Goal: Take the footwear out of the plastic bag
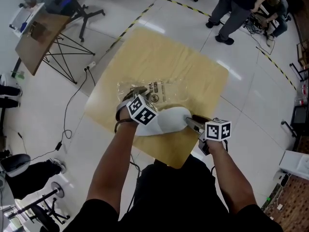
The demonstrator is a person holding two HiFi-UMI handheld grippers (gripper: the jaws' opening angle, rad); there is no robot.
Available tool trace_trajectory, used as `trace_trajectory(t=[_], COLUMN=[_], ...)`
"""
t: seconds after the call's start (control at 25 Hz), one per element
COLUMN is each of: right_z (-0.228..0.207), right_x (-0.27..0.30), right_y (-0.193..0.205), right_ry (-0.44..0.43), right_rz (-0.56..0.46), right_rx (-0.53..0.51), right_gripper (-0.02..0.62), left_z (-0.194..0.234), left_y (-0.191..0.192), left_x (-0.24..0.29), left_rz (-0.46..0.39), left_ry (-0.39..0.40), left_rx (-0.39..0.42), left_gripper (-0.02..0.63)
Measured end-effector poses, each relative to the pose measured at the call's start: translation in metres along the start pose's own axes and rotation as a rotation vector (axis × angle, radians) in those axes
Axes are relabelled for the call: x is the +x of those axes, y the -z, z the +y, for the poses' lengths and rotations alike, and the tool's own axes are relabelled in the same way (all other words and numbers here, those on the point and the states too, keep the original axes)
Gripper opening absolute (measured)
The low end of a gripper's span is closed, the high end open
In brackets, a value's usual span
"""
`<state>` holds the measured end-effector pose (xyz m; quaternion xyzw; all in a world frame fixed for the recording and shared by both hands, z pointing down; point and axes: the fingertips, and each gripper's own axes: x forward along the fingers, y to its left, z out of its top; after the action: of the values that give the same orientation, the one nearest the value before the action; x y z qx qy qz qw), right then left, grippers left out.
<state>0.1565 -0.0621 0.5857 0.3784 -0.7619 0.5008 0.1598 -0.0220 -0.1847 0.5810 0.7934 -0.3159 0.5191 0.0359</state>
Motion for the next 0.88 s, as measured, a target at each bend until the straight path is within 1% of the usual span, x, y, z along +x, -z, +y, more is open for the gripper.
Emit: trace_trajectory(t=[0.12, 0.2, 0.28, 0.36, 0.44, 0.48, 0.52, 0.56, 0.64, 0.68, 0.72, 0.88], right_z=[0.006, 0.018, 0.041, 0.072, 0.101, 0.115, 0.127, 0.138, 0.154, 0.162, 0.17, 0.201], right_x=[-0.018, -0.037, -0.059, -0.086, -0.117, -0.132, -0.143, -0.152, -0.16, -0.161, -0.162, -0.168], right_y=[0.002, 0.003, 0.0, -0.007, -0.014, -0.016, -0.016, -0.013, -0.001, 0.007, 0.018, 0.061], right_ry=[0.015, -0.009, -0.088, -0.211, -0.353, -0.42, -0.476, -0.515, -0.542, -0.542, -0.535, -0.448], right_rz=[-0.018, -0.065, -0.16, -0.296, -0.442, -0.506, -0.556, -0.589, -0.61, -0.6, -0.578, -0.448], right_rx=[-0.041, -0.048, -0.001, 0.086, 0.175, 0.212, 0.24, 0.256, 0.265, 0.258, 0.24, 0.069], right_gripper=[0.217, 0.257, 0.296, 0.31, 0.308, 0.299, 0.264, 0.214, 0.118, 0.044, 0.002, 0.002], left_z=[0.004, 0.001, -0.007, -0.02, -0.043, -0.059, -0.076, -0.094, -0.129, -0.146, -0.16, -0.201], left_y=[0.002, 0.005, 0.007, 0.007, 0.005, 0.005, 0.007, 0.01, 0.018, 0.022, 0.027, 0.043], left_x=[-0.025, -0.047, -0.076, -0.11, -0.143, -0.158, -0.171, -0.183, -0.204, -0.214, -0.224, -0.265], left_rz=[-0.065, -0.13, -0.225, -0.342, -0.446, -0.483, -0.508, -0.522, -0.532, -0.535, -0.538, -0.545], left_ry=[0.007, 0.029, 0.066, 0.121, 0.207, 0.254, 0.293, 0.324, 0.363, 0.374, 0.381, 0.375], left_rx=[-0.097, -0.181, -0.269, -0.376, -0.493, -0.535, -0.56, -0.569, -0.567, -0.572, -0.586, -0.69], left_gripper=[0.074, 0.069, 0.055, 0.029, 0.008, 0.008, 0.008, 0.006, 0.006, 0.006, 0.006, 0.006])
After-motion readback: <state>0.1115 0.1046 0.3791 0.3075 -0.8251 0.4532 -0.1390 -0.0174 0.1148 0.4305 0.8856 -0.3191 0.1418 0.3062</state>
